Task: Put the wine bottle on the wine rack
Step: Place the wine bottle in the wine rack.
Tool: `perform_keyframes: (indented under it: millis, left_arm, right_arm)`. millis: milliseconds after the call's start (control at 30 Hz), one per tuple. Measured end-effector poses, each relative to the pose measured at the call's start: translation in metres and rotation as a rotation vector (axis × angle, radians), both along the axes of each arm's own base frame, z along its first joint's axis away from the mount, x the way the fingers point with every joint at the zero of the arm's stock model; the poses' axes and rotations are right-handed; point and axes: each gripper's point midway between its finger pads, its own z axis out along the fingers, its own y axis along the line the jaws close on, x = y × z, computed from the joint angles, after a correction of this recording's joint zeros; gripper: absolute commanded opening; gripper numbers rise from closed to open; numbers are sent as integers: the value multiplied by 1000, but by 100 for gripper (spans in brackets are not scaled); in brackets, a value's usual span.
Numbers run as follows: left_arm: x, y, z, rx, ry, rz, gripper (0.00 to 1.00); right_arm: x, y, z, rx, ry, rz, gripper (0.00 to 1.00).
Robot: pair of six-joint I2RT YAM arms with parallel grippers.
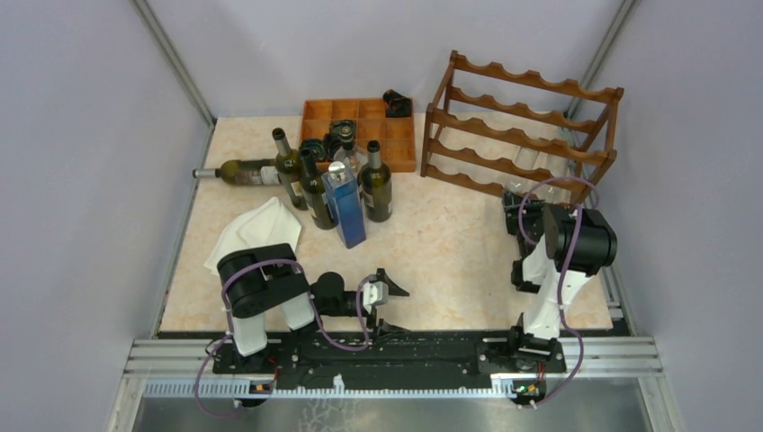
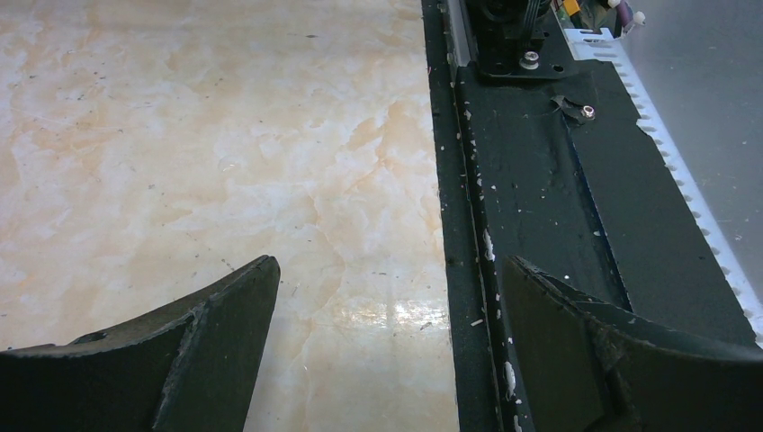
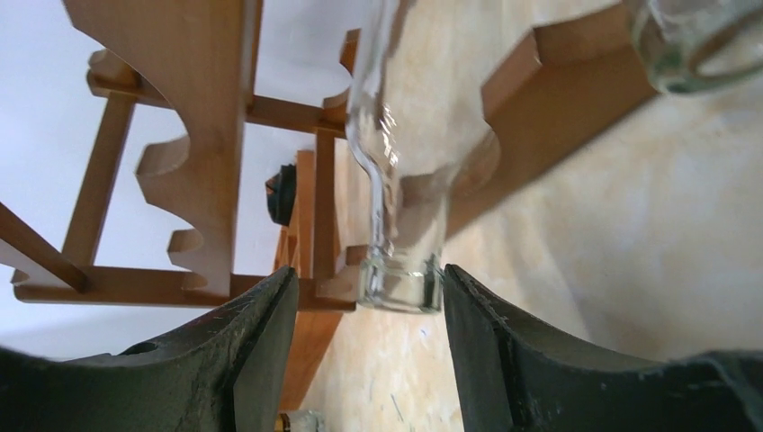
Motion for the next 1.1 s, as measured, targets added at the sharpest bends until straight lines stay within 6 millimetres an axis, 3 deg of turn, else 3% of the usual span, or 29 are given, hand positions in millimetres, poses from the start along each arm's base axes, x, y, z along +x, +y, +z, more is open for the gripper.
perform_keyframes:
  millis: [200, 500, 600, 833, 1100]
  left_arm:
    - [0, 0, 0, 0, 0, 0, 99]
    - [0, 0, 0, 0, 0, 0, 99]
    - [0, -1, 1, -2, -1, 0, 99]
    - [1, -2, 2, -5, -2, 0, 99]
    - [1, -2, 2, -7, -3, -2, 99]
  right_arm:
    - [12, -3, 10, -11, -34, 1, 59]
    - [23, -7, 5, -34, 10, -5, 54]
    - [25, -8, 1, -35, 25, -10, 43]
    - [23, -11, -7, -37, 56, -23, 2]
    - [21, -15, -8, -58, 45, -39, 0]
